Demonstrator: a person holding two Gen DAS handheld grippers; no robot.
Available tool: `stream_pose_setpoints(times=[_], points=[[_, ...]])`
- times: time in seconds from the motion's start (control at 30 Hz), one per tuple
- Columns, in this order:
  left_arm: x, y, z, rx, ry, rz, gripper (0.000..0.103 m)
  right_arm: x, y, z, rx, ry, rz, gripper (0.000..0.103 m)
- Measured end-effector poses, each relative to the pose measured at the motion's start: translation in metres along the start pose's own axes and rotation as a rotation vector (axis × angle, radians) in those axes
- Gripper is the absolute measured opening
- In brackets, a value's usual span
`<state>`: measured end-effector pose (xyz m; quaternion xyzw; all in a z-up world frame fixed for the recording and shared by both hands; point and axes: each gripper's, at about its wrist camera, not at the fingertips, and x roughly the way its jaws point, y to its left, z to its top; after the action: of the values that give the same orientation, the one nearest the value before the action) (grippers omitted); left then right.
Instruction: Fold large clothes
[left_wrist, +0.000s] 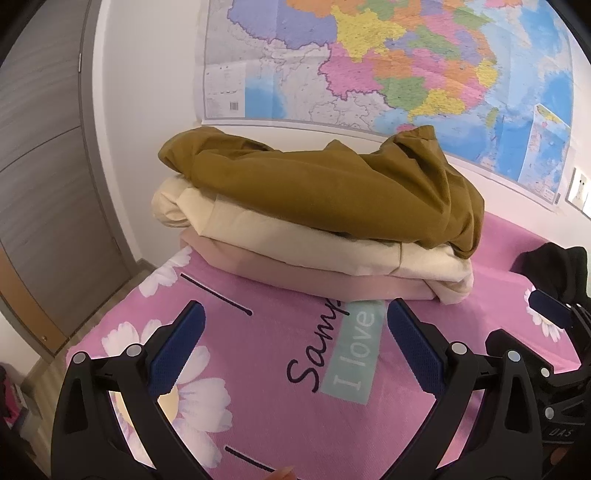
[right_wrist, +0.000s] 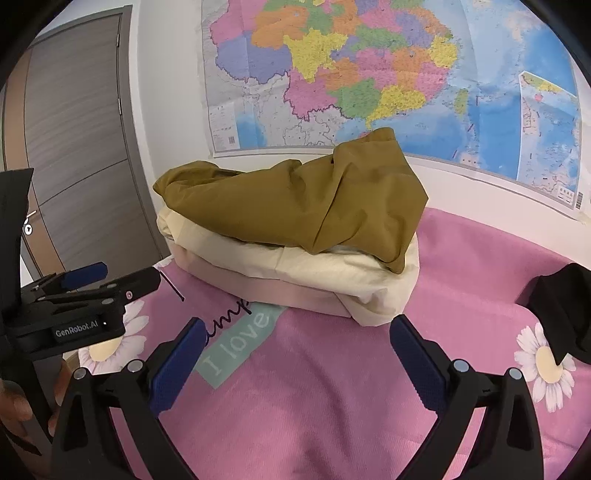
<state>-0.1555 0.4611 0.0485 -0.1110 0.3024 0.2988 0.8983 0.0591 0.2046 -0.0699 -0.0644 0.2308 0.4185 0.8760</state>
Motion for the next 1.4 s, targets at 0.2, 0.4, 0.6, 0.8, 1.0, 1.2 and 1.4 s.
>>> stream_pose_setpoints(times=[0.2,0.4,0.6,0.8,1.0,1.2,1.4], points=[[-0.004,0.0,-0.003,-0.014,0.002,0.004,0.098,-0.006,0.004,-0.002,-0.015,-0.009,-0.006,0.097],[-0.008,0.0,-0.007,-0.014,0.005,0.01,0.098,-0.009,0.005,-0.005,-0.013,-0.012,-0.001,0.097],[-0.014,0.001,-0.01,-0.017,0.004,0.018,0.098,-0.011,0.006,-0.007,-0.015,-0.017,0.004,0.097],[-0.015,0.0,-0.011,-0.009,0.0,0.019,0.098,-0.014,0.007,-0.009,-0.011,-0.021,0.008,0.097],[-0.02,-0.002,-0.013,-0.01,-0.004,0.021,0.098,-0.016,0.009,-0.01,-0.013,-0.026,0.008,0.097],[-0.021,-0.002,-0.014,-0.012,-0.004,0.022,0.098,-0.02,0.01,-0.011,-0.014,-0.03,0.012,0.097],[-0.021,-0.003,-0.014,-0.002,-0.004,0.026,0.098,-0.021,0.01,-0.012,-0.009,-0.033,0.014,0.097]])
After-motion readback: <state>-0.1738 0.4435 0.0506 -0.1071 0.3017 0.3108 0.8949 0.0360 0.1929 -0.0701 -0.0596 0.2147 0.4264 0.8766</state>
